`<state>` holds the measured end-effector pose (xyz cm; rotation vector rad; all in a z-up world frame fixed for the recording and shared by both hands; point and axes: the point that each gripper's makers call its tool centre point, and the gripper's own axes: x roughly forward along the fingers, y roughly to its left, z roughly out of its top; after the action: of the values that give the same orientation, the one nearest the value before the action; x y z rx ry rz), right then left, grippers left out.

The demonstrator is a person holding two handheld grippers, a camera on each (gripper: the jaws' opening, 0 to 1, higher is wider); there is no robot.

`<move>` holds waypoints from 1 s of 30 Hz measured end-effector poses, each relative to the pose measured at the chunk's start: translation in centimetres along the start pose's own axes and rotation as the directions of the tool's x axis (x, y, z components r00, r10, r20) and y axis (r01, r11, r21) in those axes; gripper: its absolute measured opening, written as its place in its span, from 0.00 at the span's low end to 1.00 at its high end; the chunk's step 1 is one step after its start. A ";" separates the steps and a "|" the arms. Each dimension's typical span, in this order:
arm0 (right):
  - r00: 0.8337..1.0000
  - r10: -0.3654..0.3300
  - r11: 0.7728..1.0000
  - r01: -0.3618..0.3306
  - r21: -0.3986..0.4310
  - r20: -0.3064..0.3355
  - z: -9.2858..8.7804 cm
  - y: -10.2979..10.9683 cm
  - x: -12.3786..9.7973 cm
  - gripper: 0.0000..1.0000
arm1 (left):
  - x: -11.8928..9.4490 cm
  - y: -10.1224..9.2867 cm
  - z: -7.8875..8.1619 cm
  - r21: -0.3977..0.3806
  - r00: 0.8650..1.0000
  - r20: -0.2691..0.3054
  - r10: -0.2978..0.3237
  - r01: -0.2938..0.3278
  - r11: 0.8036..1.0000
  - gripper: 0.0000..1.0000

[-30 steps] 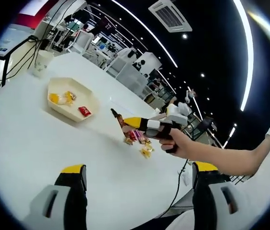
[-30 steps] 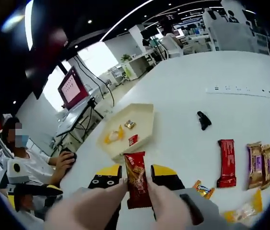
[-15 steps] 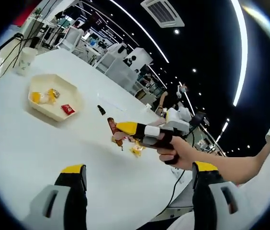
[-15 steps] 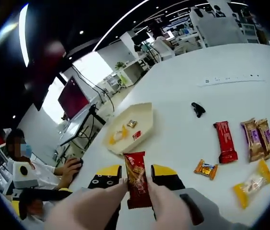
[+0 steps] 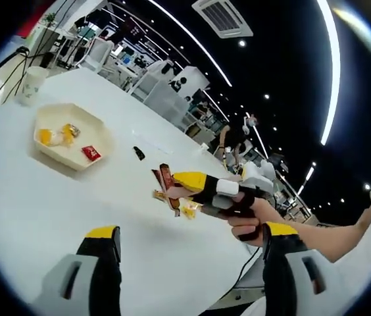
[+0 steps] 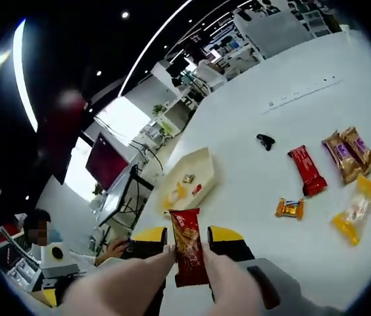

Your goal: Place the target food into the container with the food tongs after gripping and lifting it, then release it inside without dropping or visibly crushing the food.

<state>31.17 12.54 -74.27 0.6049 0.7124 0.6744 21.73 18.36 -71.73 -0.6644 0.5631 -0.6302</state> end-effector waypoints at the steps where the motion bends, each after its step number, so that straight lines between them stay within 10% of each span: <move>1: 1.000 0.000 1.000 0.000 0.002 0.002 0.0 0.0 -0.1 0.23 | 0.1 -0.2 0.1 -0.002 1.000 0.004 -0.016 0.016 1.000 0.92; 30: 0.992 0.005 0.999 0.000 -0.037 0.123 2.6 1.7 -3.4 0.23 | 0.7 -0.8 1.7 0.009 0.996 0.016 -0.091 0.091 0.996 0.99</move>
<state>30.56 10.49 -70.22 0.6087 0.5834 0.6454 22.97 18.04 -70.24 -0.6894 0.5165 -0.7111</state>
